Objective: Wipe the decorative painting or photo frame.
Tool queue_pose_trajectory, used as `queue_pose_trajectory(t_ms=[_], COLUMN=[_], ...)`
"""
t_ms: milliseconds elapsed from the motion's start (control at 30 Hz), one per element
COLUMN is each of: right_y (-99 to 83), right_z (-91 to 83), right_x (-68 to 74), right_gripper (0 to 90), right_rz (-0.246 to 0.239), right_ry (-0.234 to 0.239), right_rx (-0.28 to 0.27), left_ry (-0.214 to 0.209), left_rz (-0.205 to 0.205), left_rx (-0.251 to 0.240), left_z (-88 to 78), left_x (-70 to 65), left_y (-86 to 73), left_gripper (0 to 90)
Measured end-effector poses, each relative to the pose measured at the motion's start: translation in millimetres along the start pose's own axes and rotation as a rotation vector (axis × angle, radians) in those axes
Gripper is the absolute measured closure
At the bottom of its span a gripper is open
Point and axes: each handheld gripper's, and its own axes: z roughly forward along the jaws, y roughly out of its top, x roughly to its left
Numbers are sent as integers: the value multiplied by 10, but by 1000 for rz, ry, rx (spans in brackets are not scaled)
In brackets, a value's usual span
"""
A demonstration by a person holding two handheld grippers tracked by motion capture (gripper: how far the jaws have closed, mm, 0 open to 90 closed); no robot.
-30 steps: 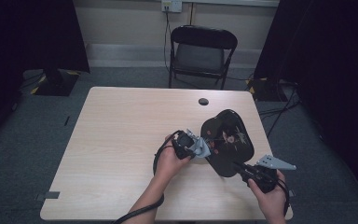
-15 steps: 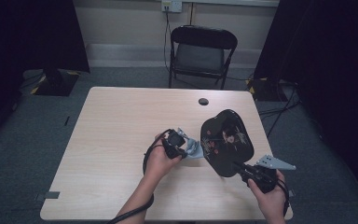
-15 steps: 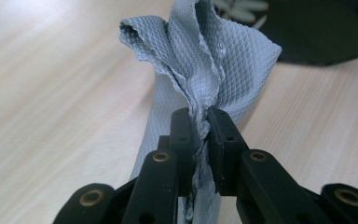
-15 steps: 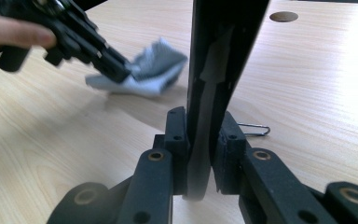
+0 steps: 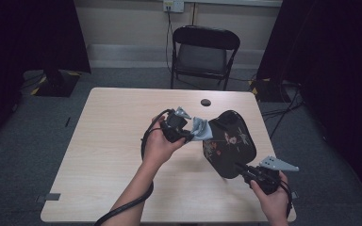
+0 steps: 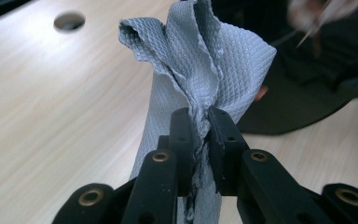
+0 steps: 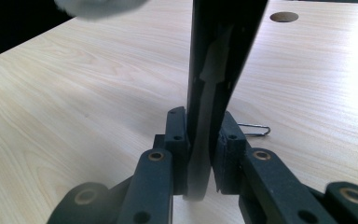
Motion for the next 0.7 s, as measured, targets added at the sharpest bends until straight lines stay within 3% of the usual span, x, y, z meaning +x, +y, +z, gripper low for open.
queue_pose_trajectory(t_ms=[200, 333, 500, 700], right_y=[-7, -10, -6, -5], right_z=[-4, -6, 3, 4], right_x=[-3, 0, -1, -1], right_gripper=[787, 787, 785, 786], right_rz=[1, 4, -1, -3], right_ry=[2, 2, 0, 1], right_rx=[1, 2, 2, 4], left_ry=[-9, -36, -28, -36], left_rz=[30, 28, 49, 40], left_rx=[-38, -91, -72, -38], left_z=[-53, -97, -8, 168], left_x=[-86, -128, -188, -169], left_y=[262, 389, 461, 406], left_gripper=[807, 808, 808, 809])
